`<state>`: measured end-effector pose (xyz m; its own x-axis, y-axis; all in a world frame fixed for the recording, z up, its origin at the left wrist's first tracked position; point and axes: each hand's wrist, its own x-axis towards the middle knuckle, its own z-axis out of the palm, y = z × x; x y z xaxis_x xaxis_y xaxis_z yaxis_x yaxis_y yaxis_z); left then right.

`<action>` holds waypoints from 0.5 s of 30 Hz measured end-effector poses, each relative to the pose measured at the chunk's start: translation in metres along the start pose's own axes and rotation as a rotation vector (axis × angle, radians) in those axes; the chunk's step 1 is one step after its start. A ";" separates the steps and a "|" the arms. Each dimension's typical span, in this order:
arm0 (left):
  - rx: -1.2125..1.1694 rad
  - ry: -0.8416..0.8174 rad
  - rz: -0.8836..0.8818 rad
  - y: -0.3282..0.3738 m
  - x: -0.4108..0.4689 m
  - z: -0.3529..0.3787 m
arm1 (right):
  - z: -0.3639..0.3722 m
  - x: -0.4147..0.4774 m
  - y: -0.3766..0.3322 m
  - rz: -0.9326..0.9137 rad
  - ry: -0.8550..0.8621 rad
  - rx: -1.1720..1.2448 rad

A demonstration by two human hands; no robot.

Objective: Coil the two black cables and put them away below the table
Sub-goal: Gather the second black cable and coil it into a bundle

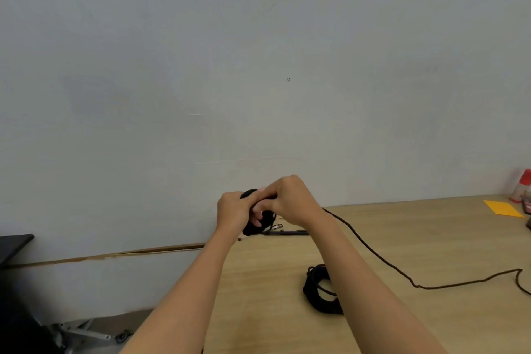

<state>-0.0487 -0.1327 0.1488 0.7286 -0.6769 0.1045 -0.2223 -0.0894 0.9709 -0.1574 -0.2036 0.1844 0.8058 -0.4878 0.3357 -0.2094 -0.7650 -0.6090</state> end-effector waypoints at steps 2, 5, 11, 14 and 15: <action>-0.120 -0.098 -0.094 0.002 -0.002 -0.001 | -0.001 0.000 0.004 0.062 0.081 0.151; -0.256 -0.187 -0.150 0.002 -0.001 -0.002 | 0.004 0.001 0.011 0.142 0.178 0.202; -0.262 -0.483 -0.132 0.007 0.001 -0.009 | 0.014 -0.005 0.015 0.244 0.205 0.454; -0.309 -0.529 -0.134 0.009 0.003 -0.011 | 0.016 -0.007 0.009 0.277 0.126 0.670; -0.323 -0.533 -0.134 0.010 0.003 -0.010 | 0.015 -0.007 0.008 0.298 0.092 0.706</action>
<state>-0.0423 -0.1276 0.1607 0.2960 -0.9531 -0.0635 0.1157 -0.0302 0.9928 -0.1561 -0.2003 0.1661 0.7152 -0.6877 0.1246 0.0171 -0.1610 -0.9868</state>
